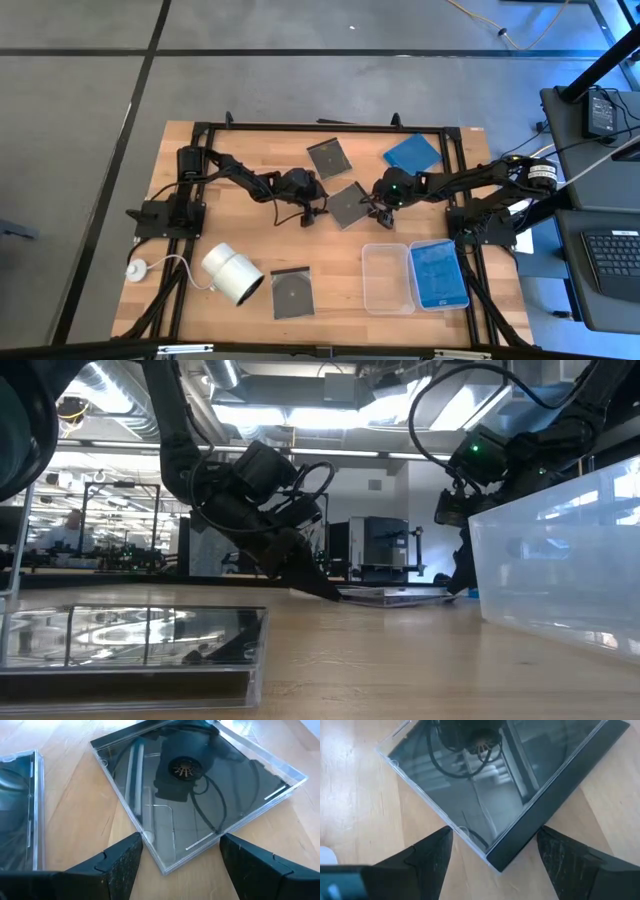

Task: Pick & place jewel cases by type
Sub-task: Put the middle black CD case into the left transparent bin

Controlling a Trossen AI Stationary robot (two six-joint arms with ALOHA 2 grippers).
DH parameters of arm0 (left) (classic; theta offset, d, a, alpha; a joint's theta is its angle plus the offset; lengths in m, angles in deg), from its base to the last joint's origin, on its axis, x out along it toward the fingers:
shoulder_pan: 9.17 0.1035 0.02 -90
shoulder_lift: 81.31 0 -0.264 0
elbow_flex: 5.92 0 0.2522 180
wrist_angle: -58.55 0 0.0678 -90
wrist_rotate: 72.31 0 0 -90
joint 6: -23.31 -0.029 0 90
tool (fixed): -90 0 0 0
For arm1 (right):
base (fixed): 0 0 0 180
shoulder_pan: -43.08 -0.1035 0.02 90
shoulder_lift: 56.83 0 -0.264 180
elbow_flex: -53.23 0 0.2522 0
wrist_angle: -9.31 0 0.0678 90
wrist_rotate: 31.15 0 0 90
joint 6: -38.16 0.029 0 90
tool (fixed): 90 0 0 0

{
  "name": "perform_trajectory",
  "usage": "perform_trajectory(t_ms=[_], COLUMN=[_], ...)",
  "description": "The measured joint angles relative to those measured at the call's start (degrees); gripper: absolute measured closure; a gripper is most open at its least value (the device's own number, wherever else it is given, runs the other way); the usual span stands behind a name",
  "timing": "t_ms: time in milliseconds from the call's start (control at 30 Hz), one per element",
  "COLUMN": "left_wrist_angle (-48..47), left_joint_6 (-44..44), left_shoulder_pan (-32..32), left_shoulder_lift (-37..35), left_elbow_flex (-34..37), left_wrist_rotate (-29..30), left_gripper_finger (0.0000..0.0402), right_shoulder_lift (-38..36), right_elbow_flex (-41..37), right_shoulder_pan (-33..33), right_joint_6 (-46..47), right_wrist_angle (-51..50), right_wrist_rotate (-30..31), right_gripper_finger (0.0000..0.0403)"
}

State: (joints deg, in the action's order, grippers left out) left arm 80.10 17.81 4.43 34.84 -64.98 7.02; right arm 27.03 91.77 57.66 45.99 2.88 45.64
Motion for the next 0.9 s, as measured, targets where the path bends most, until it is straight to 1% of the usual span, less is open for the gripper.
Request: perform_trajectory(t_ms=[67,300,633,700,833,900], left_wrist_angle=[0.0,-0.2,-0.2,-0.2,-0.2,-0.2], left_joint_6=[-0.6,-1.8,-1.4,-1.4,-1.4,-1.3], left_shoulder_pan=[-0.1,-0.1,-0.2,-0.2,-0.2,-0.2], left_shoulder_lift=[0.0,0.0,0.0,0.0,0.0,0.0], left_elbow_flex=[0.0,0.0,0.0,0.0,0.0,0.0], left_wrist_rotate=[0.9,1.3,1.6,1.7,1.7,1.8], left_gripper_finger=[0.0137,0.0137,0.0137,0.0137,0.0137,0.0137], right_shoulder_lift=[0.0,0.0,0.0,0.0,0.0,0.0], right_elbow_flex=[0.0,0.1,0.3,0.3,0.2,0.1], right_shoulder_pan=[0.0,-0.1,-0.1,-0.2,-0.9,-1.0], right_joint_6=[0.0,-0.7,-5.7,-8.6,-16.1,-17.6], right_wrist_angle=[-0.2,-0.9,-3.1,-3.6,-3.7,-2.8], right_wrist_rotate=[0.3,0.5,0.1,0.1,3.1,3.5], right_gripper_finger=[0.0116,0.0116,0.0116,0.0116,0.0116,0.0116])
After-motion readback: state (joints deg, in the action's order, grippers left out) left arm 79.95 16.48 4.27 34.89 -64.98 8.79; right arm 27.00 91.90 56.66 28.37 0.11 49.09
